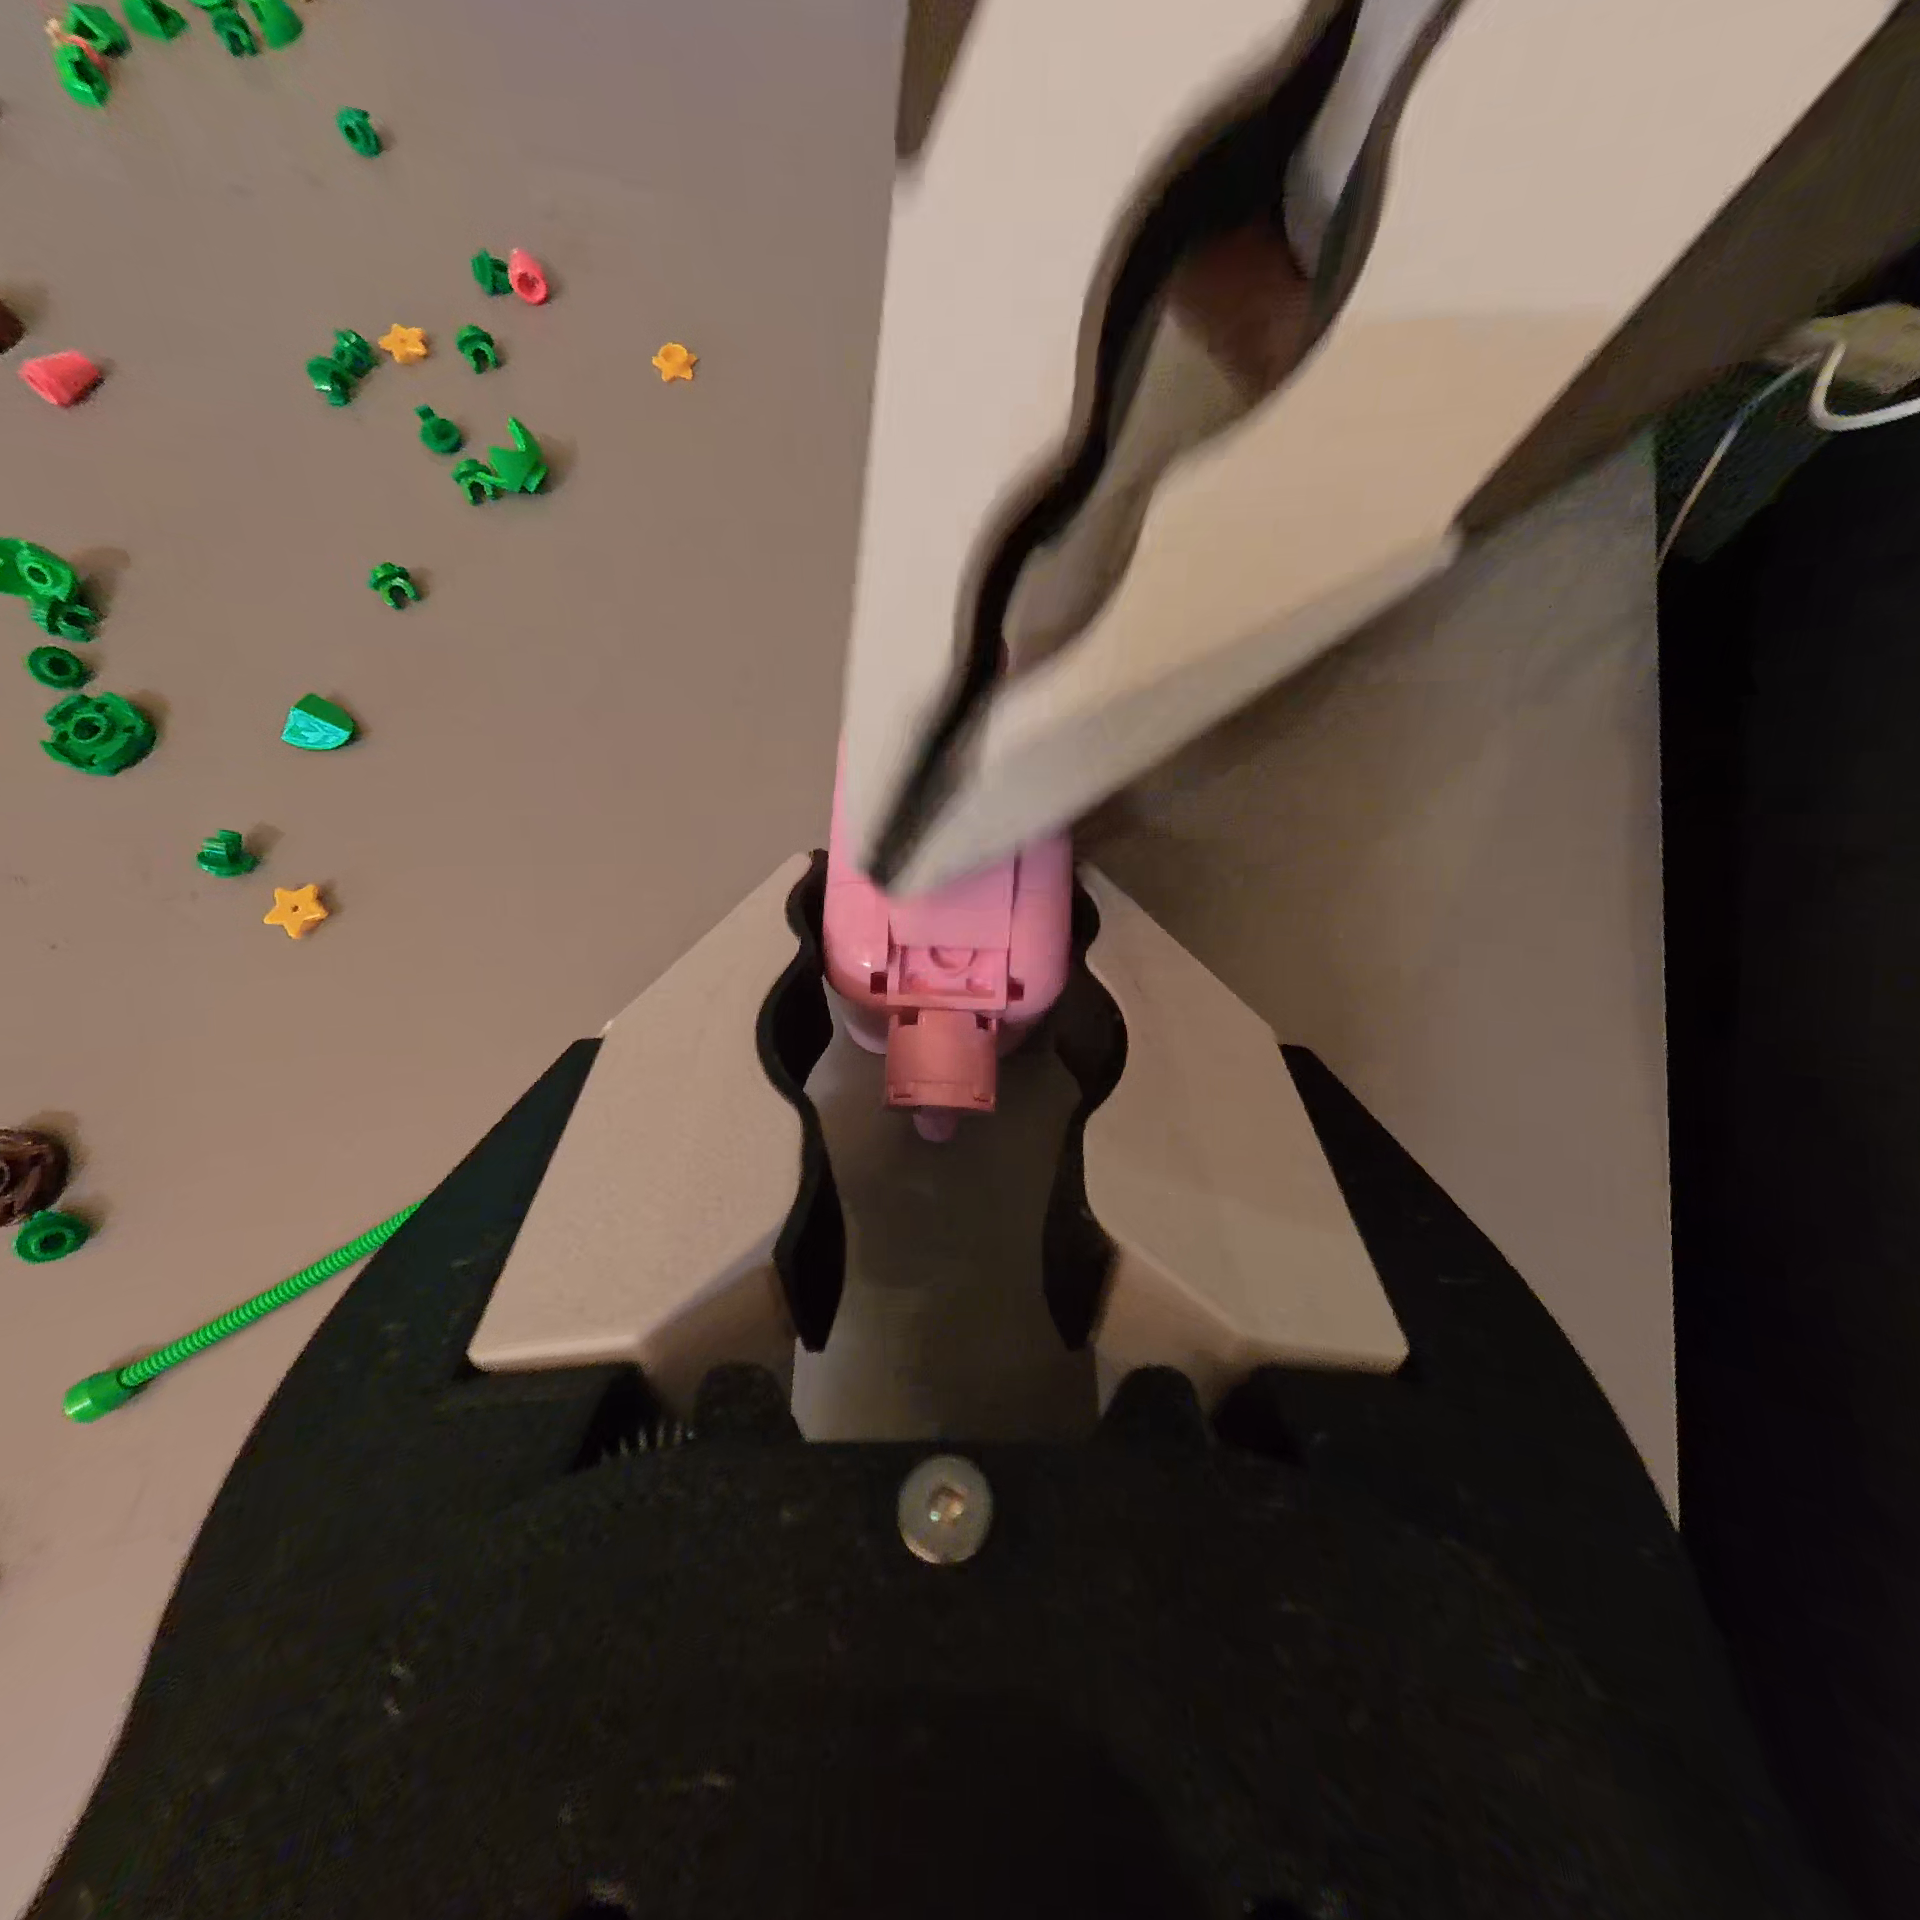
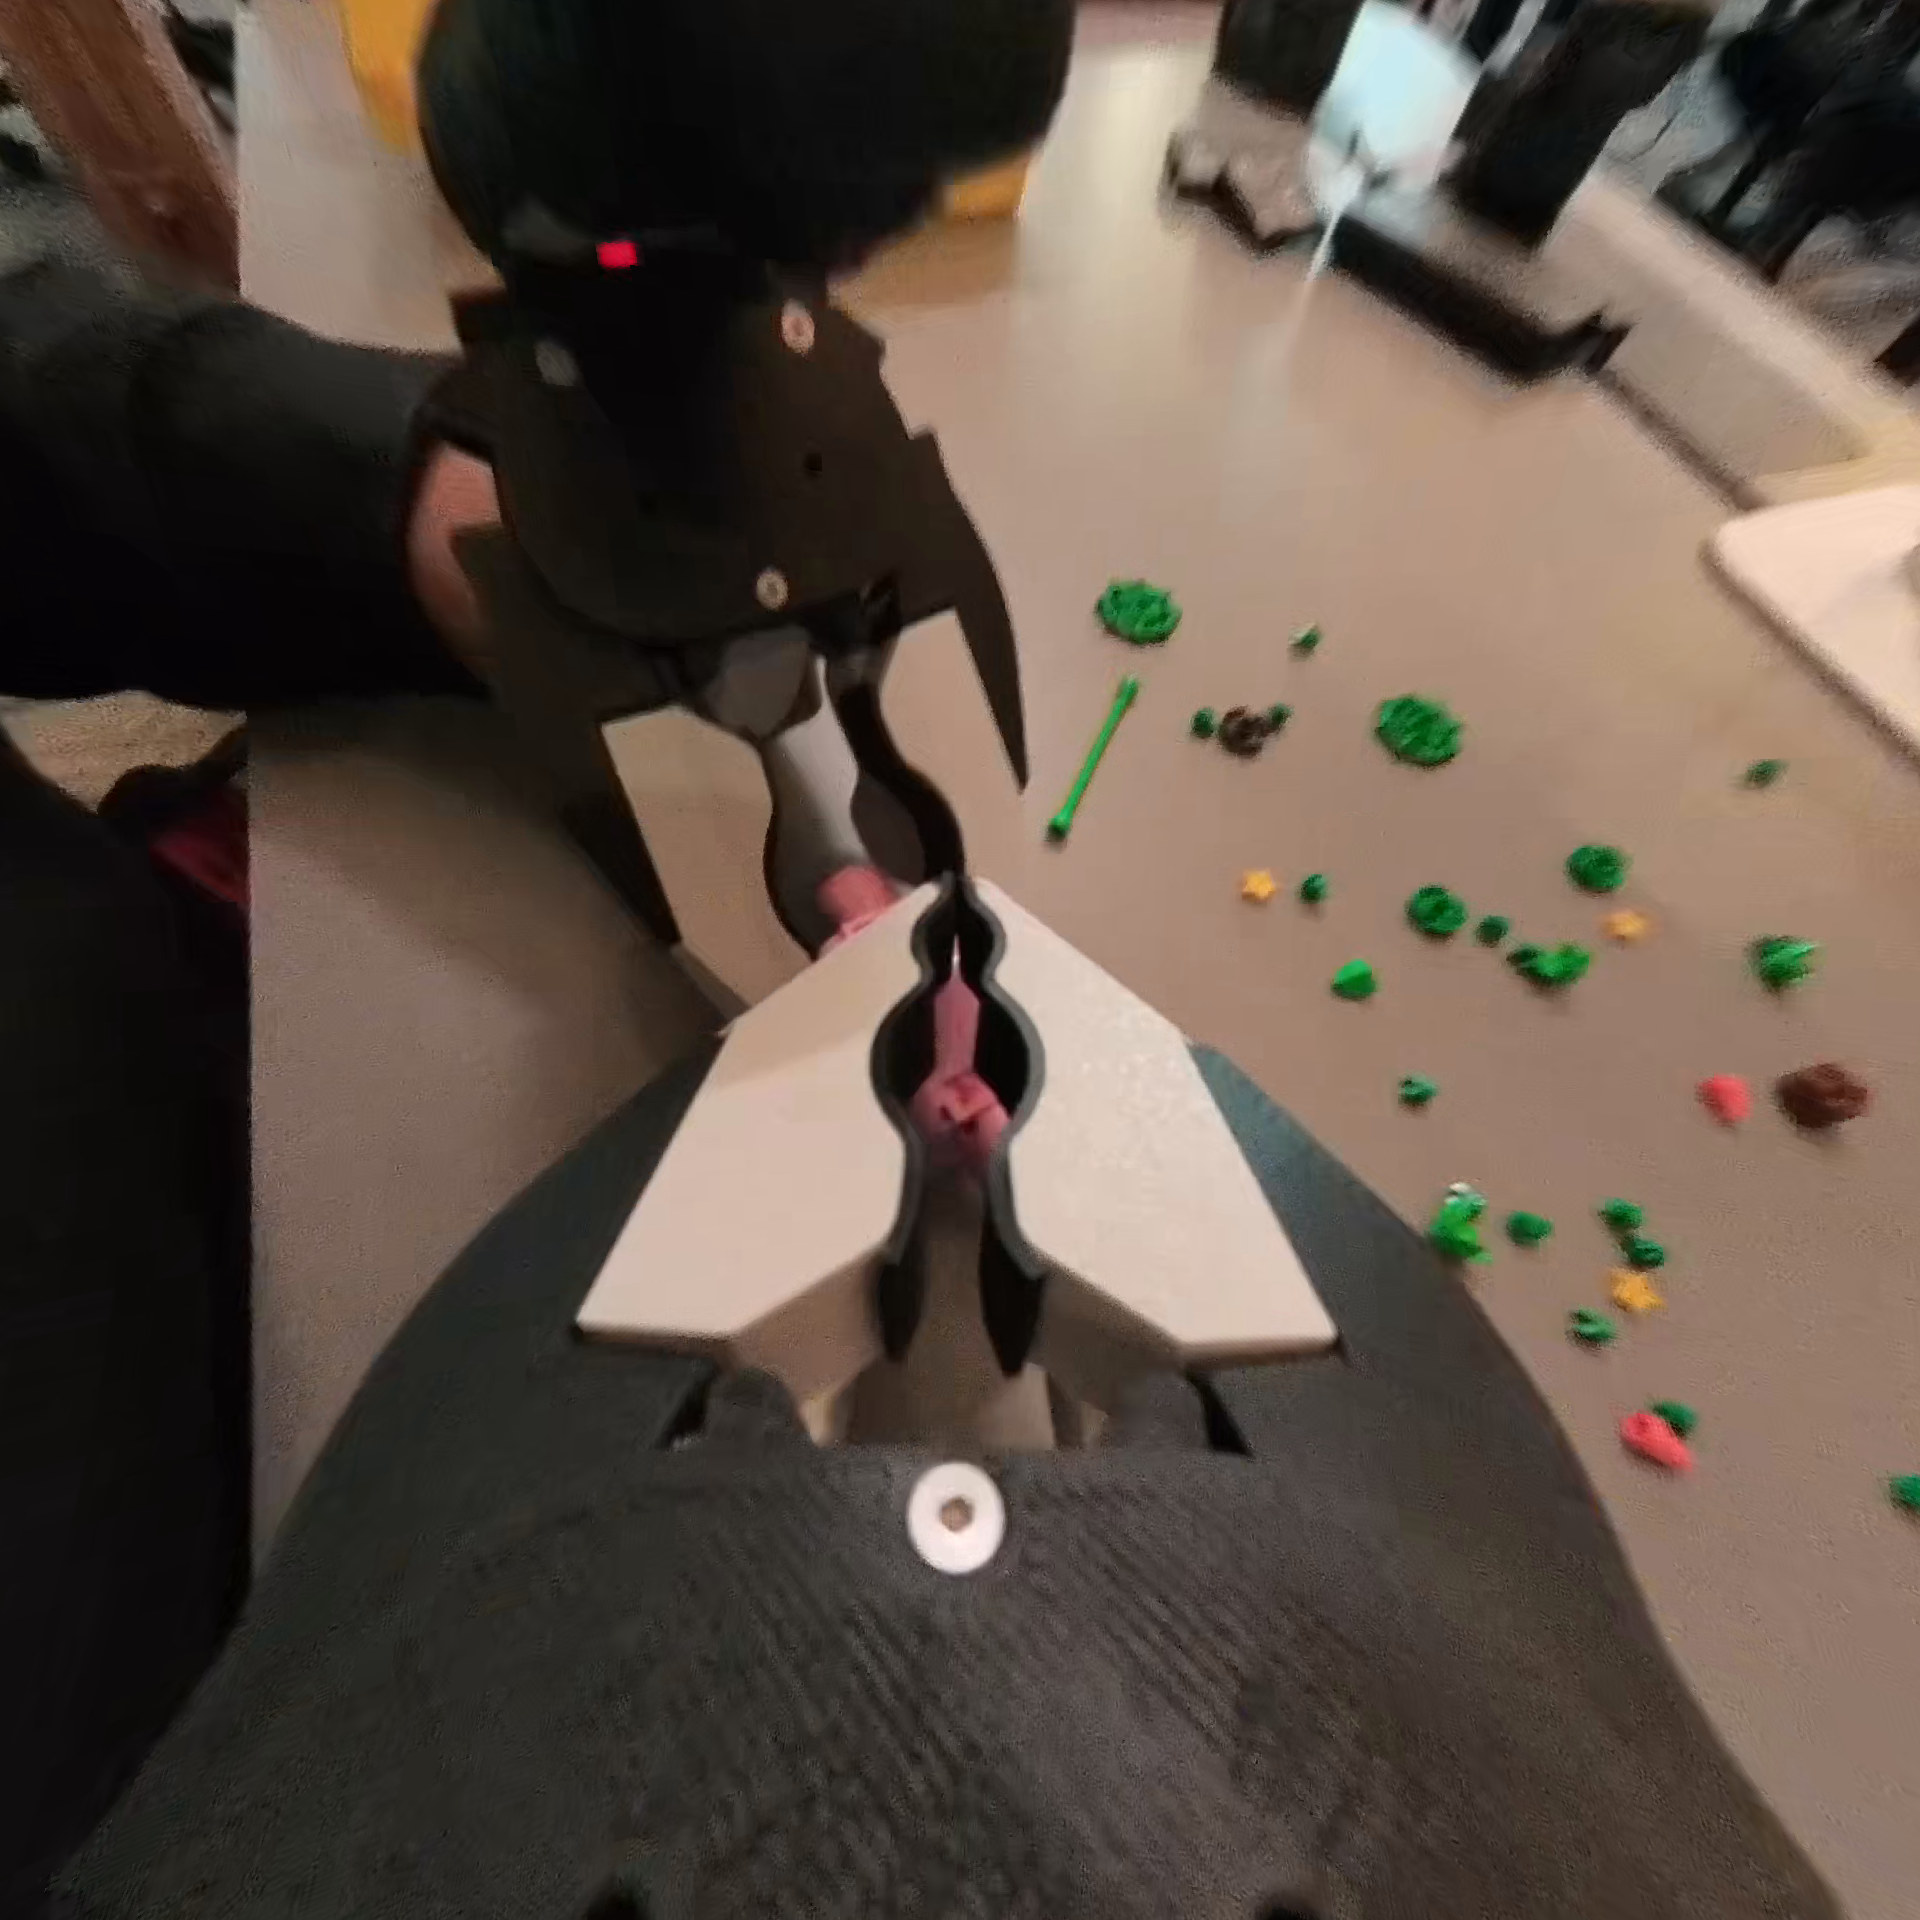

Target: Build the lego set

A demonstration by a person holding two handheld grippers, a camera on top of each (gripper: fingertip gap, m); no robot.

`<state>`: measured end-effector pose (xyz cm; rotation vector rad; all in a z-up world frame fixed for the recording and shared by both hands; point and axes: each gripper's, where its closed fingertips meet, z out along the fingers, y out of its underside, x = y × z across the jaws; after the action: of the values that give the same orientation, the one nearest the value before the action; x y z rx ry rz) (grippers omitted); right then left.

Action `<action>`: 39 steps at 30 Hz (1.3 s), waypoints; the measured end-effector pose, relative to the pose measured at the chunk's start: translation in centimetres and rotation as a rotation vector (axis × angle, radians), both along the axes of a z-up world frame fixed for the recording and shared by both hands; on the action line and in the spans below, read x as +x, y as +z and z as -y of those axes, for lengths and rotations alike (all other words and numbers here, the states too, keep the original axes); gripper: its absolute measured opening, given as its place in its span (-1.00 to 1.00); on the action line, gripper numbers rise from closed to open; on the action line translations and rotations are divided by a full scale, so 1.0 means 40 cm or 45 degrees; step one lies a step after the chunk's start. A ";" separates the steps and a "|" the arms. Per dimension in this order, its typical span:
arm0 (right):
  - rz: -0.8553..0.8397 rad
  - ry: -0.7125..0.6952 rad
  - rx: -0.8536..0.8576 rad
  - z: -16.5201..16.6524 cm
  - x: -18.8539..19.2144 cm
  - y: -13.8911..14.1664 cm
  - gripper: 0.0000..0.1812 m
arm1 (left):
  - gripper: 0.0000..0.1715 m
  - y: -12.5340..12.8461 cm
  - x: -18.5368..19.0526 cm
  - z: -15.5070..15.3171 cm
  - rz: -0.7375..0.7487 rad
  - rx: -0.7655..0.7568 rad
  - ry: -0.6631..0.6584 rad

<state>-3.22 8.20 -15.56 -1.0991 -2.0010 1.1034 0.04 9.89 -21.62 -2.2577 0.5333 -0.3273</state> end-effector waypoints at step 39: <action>-0.098 -0.153 -0.159 -0.059 0.047 0.066 -1.00 | -0.52 -0.003 0.000 0.000 -0.007 -0.004 0.002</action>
<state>-1.34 10.57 -12.93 -1.2050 -1.8027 1.2021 0.02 9.87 -21.73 -2.2623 0.5347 -0.3213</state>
